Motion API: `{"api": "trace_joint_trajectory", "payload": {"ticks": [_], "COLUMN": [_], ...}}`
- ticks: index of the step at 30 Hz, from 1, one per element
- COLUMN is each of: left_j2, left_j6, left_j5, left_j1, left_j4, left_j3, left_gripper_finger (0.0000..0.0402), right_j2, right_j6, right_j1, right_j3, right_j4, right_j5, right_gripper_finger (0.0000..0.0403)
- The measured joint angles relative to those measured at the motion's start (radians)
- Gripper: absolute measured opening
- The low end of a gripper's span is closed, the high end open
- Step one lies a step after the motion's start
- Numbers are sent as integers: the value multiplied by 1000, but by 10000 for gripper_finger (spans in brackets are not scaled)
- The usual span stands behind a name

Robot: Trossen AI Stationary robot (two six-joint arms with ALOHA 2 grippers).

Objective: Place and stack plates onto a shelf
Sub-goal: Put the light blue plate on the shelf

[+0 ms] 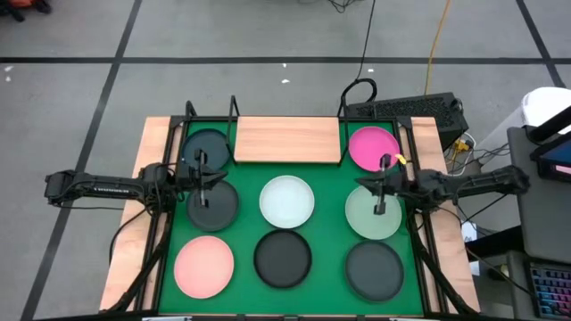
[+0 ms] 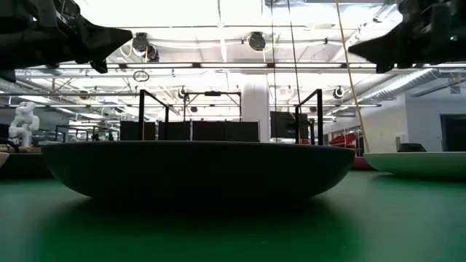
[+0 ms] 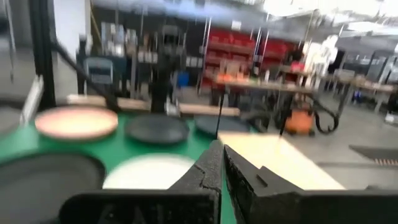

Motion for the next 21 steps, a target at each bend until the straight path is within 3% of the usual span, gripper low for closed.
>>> {"api": "trace_joint_trajectory", "payload": {"ticks": [4, 13, 16, 21], "left_j2": [0, 0, 0, 0], "left_j6": [0, 0, 0, 0], "left_j5": [0, 0, 0, 0], "left_j1": [0, 0, 0, 0], "left_j4": [0, 0, 0, 0], "left_j3": [0, 0, 0, 0], "left_gripper_finger": [4, 4, 4, 4], "right_j2": [149, 462, 571, 746], "right_j6": [3, -40, -69, -108], "right_j1": [-7, -7, -7, -6], "right_j3": [53, 201, 260, 347], "right_j4": [0, -6, -7, -7], "right_j5": [-1, -8, -10, -117], "right_gripper_finger": [29, 133, 153, 164]}}
